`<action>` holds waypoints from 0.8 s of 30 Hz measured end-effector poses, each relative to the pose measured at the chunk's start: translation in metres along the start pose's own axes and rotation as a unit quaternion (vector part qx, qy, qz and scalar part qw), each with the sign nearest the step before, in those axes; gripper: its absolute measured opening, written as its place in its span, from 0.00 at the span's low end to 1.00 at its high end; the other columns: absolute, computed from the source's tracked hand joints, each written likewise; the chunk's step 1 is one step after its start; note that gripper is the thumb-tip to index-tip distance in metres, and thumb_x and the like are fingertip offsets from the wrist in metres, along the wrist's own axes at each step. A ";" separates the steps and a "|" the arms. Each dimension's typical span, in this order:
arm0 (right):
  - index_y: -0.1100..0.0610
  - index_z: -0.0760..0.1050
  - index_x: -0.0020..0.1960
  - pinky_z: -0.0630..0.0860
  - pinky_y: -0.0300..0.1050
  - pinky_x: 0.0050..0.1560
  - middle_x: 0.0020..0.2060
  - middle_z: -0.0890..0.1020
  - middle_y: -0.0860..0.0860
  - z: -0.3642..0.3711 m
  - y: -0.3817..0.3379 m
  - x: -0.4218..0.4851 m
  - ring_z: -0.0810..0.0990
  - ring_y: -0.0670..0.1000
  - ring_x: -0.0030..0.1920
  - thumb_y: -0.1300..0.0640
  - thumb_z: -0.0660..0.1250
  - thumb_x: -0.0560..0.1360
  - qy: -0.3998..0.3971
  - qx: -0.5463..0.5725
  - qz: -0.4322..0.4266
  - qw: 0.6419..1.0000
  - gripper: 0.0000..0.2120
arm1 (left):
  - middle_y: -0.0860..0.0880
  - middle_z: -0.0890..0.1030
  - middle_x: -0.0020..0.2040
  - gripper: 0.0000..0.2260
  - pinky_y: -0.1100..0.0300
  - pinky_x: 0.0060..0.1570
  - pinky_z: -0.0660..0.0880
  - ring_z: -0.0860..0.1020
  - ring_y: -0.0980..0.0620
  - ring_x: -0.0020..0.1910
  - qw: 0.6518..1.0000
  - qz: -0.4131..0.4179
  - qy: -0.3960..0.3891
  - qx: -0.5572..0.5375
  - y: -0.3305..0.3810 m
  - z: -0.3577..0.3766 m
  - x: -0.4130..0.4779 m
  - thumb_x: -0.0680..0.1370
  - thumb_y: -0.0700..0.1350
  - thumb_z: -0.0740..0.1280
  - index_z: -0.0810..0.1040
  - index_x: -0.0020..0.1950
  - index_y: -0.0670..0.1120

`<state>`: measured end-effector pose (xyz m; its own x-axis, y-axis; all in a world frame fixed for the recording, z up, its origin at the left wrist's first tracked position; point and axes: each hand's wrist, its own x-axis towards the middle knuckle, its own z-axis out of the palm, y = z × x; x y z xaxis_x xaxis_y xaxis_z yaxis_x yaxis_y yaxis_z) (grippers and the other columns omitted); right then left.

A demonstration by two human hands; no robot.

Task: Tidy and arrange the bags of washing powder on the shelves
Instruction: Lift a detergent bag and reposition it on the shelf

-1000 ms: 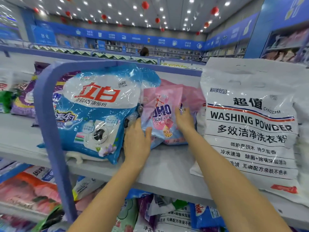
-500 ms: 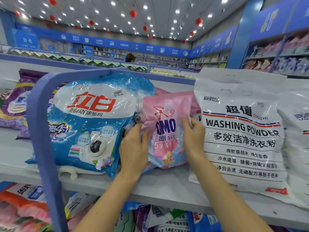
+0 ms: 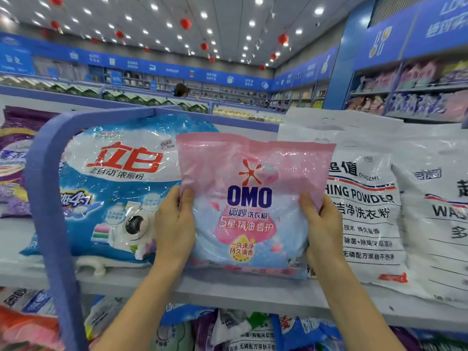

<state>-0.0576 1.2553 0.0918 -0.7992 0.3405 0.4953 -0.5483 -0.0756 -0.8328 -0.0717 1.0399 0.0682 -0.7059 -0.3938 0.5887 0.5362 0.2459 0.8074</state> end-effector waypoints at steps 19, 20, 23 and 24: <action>0.55 0.71 0.66 0.72 0.38 0.60 0.58 0.77 0.44 -0.026 0.007 -0.011 0.74 0.40 0.59 0.46 0.56 0.79 0.102 -0.124 -0.018 0.987 0.20 | 0.49 0.79 0.39 0.19 0.55 0.38 0.72 0.79 0.49 0.40 0.987 -0.094 -0.127 0.014 -0.019 0.021 -0.033 0.77 0.62 0.54 0.74 0.42 0.49; 0.55 0.68 0.68 0.70 0.37 0.62 0.60 0.76 0.43 -0.023 0.006 -0.010 0.72 0.40 0.62 0.47 0.56 0.80 0.103 -0.127 -0.020 0.986 0.20 | 0.47 0.79 0.39 0.20 0.53 0.39 0.74 0.79 0.47 0.40 0.989 -0.092 -0.118 0.019 -0.019 0.020 -0.028 0.77 0.62 0.54 0.74 0.42 0.48; 0.49 0.75 0.55 0.73 0.28 0.46 0.48 0.79 0.42 -0.004 -0.002 0.002 0.76 0.34 0.46 0.53 0.58 0.81 0.101 -0.120 -0.031 0.987 0.08 | 0.47 0.80 0.42 0.15 0.50 0.43 0.75 0.79 0.48 0.42 0.992 -0.093 -0.084 0.020 -0.019 0.020 -0.012 0.81 0.58 0.55 0.73 0.43 0.50; 0.48 0.75 0.49 0.73 0.27 0.40 0.44 0.79 0.44 0.005 -0.005 0.007 0.76 0.35 0.41 0.55 0.58 0.81 0.097 -0.124 -0.035 0.987 0.08 | 0.47 0.79 0.41 0.14 0.51 0.43 0.74 0.79 0.47 0.43 0.993 -0.096 -0.071 0.025 -0.018 0.022 -0.005 0.82 0.55 0.56 0.73 0.43 0.50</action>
<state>-0.0614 1.2536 0.1001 -0.6863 0.5113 0.5172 -0.5046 0.1773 -0.8449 -0.0880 1.0566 0.0514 -0.8527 -0.3094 0.4209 0.3650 0.2236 0.9038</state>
